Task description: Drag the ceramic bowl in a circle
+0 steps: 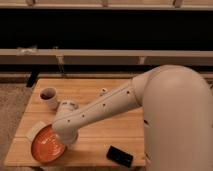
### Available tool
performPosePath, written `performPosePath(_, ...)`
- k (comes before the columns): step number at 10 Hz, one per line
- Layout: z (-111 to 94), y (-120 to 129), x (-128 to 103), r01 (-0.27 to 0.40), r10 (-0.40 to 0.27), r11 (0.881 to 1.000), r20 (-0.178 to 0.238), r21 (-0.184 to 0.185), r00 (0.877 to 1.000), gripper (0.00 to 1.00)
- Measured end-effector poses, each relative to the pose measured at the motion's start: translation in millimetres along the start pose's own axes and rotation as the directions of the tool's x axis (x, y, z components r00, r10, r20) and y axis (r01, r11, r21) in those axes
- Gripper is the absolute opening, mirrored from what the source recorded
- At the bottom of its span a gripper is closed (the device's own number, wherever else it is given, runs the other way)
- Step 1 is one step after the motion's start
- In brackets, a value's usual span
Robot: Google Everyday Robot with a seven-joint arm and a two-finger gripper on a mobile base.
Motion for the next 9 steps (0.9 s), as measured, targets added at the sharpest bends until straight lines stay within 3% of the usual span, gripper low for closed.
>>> performPosePath(5,-6,-2,52,0.008,-0.011,0.999,-0.085,-0.038,0.996,0.0)
performPosePath(9,-10,19,83,-0.057,0.042,0.993,-0.149,-0.1,0.988,0.0)
